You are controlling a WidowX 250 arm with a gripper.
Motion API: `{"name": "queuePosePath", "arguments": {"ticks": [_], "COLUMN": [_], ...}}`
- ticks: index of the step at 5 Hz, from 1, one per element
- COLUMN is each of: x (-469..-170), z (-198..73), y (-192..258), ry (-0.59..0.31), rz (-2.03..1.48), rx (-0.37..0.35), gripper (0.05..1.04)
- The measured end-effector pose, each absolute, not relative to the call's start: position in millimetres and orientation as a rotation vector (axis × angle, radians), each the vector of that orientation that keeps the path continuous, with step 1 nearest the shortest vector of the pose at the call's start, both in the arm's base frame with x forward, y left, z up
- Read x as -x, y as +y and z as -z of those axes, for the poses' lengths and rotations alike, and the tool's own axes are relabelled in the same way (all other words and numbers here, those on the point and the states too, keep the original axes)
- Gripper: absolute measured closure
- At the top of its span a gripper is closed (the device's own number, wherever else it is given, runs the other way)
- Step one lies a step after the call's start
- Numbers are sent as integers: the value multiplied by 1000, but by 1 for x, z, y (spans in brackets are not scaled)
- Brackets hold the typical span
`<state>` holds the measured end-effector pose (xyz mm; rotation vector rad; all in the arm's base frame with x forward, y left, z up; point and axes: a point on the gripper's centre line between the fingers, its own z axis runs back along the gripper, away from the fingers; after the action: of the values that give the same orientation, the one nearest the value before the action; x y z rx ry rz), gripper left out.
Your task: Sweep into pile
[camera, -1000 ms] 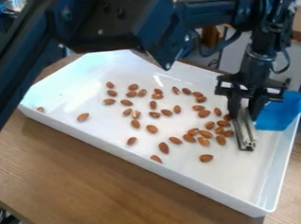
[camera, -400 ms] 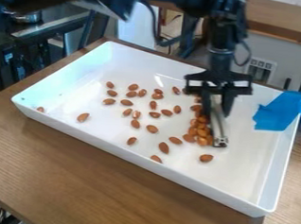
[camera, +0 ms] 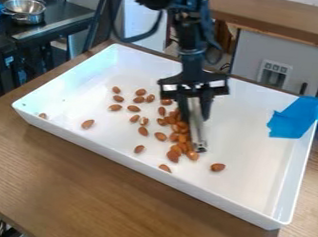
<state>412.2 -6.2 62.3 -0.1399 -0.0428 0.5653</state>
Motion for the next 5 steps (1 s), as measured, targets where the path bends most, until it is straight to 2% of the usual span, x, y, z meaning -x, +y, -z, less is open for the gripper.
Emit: {"name": "queuePosePath", "arguments": {"ticks": [2, 5], "x": [-389, -350], "z": [-58, -60], "y": [45, 154], "ry": [-92, -91], "rz": [-576, -633], "rx": [146, 165], "gripper": [714, 714]}}
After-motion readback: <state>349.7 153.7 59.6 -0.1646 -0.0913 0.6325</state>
